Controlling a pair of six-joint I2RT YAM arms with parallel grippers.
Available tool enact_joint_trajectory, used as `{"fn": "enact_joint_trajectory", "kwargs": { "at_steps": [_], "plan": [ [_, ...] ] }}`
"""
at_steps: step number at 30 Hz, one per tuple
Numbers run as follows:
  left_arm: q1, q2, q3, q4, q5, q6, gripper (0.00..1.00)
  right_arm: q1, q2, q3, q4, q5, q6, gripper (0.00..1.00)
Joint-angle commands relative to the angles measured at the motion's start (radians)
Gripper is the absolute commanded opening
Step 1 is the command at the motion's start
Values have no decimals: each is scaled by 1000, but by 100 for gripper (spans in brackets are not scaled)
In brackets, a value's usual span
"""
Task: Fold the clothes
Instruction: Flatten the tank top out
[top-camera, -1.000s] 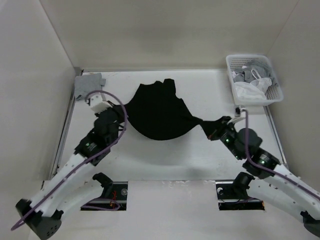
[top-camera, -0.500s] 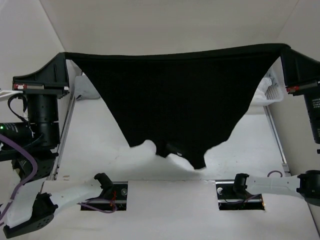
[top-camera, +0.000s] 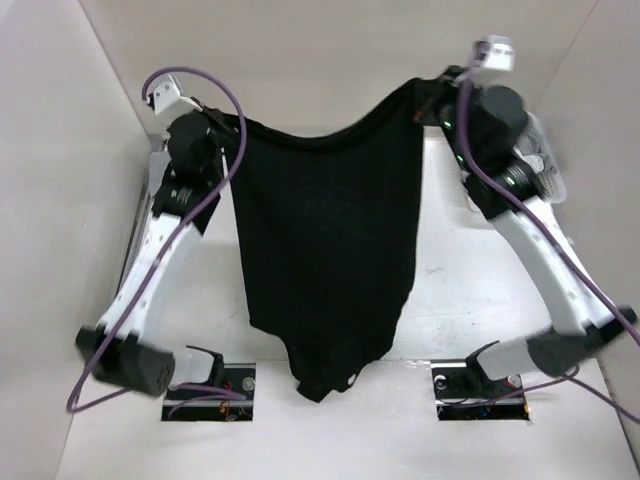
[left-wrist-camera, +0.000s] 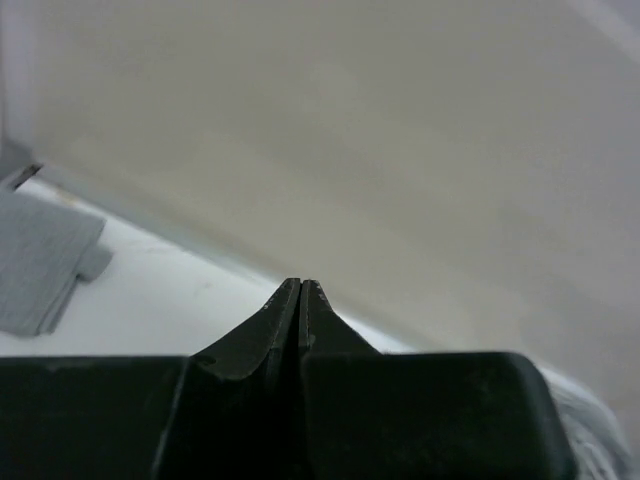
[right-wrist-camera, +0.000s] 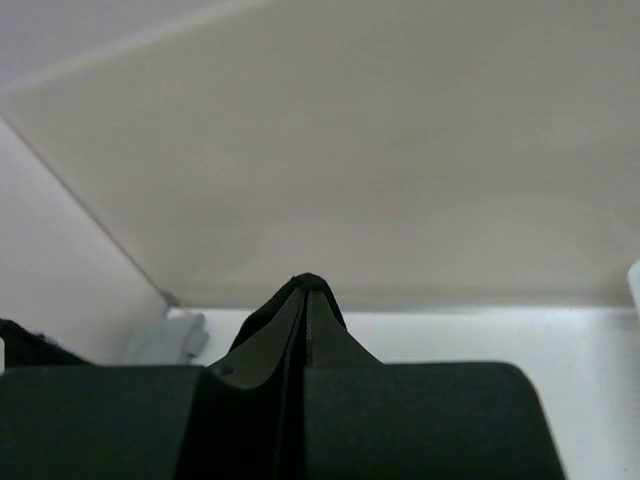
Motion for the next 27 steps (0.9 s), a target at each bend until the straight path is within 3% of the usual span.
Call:
{"fn": "enact_joint_trajectory", "kwargs": {
  "at_steps": [1, 5, 10, 15, 18, 23, 27],
  "plan": [
    [130, 88, 87, -12, 190, -169, 0, -91, 134, 117, -3, -196, 110, 0],
    [165, 209, 326, -61, 230, -172, 0, -155, 320, 425, -115, -235, 141, 0],
    [181, 257, 544, -110, 256, -159, 0, -161, 406, 746, -220, -265, 155, 0],
    [190, 188, 497, -96, 251, -136, 0, -161, 367, 762, -250, -265, 146, 0],
    [191, 119, 396, -81, 253, -133, 0, -161, 258, 581, -234, -255, 147, 0],
    [152, -118, -19, 17, 210, -126, 0, -126, -115, -99, -25, -199, 167, 0],
    [75, -369, -402, 19, 144, -131, 0, -36, -417, -601, 35, -123, 233, 0]
  ]
}}
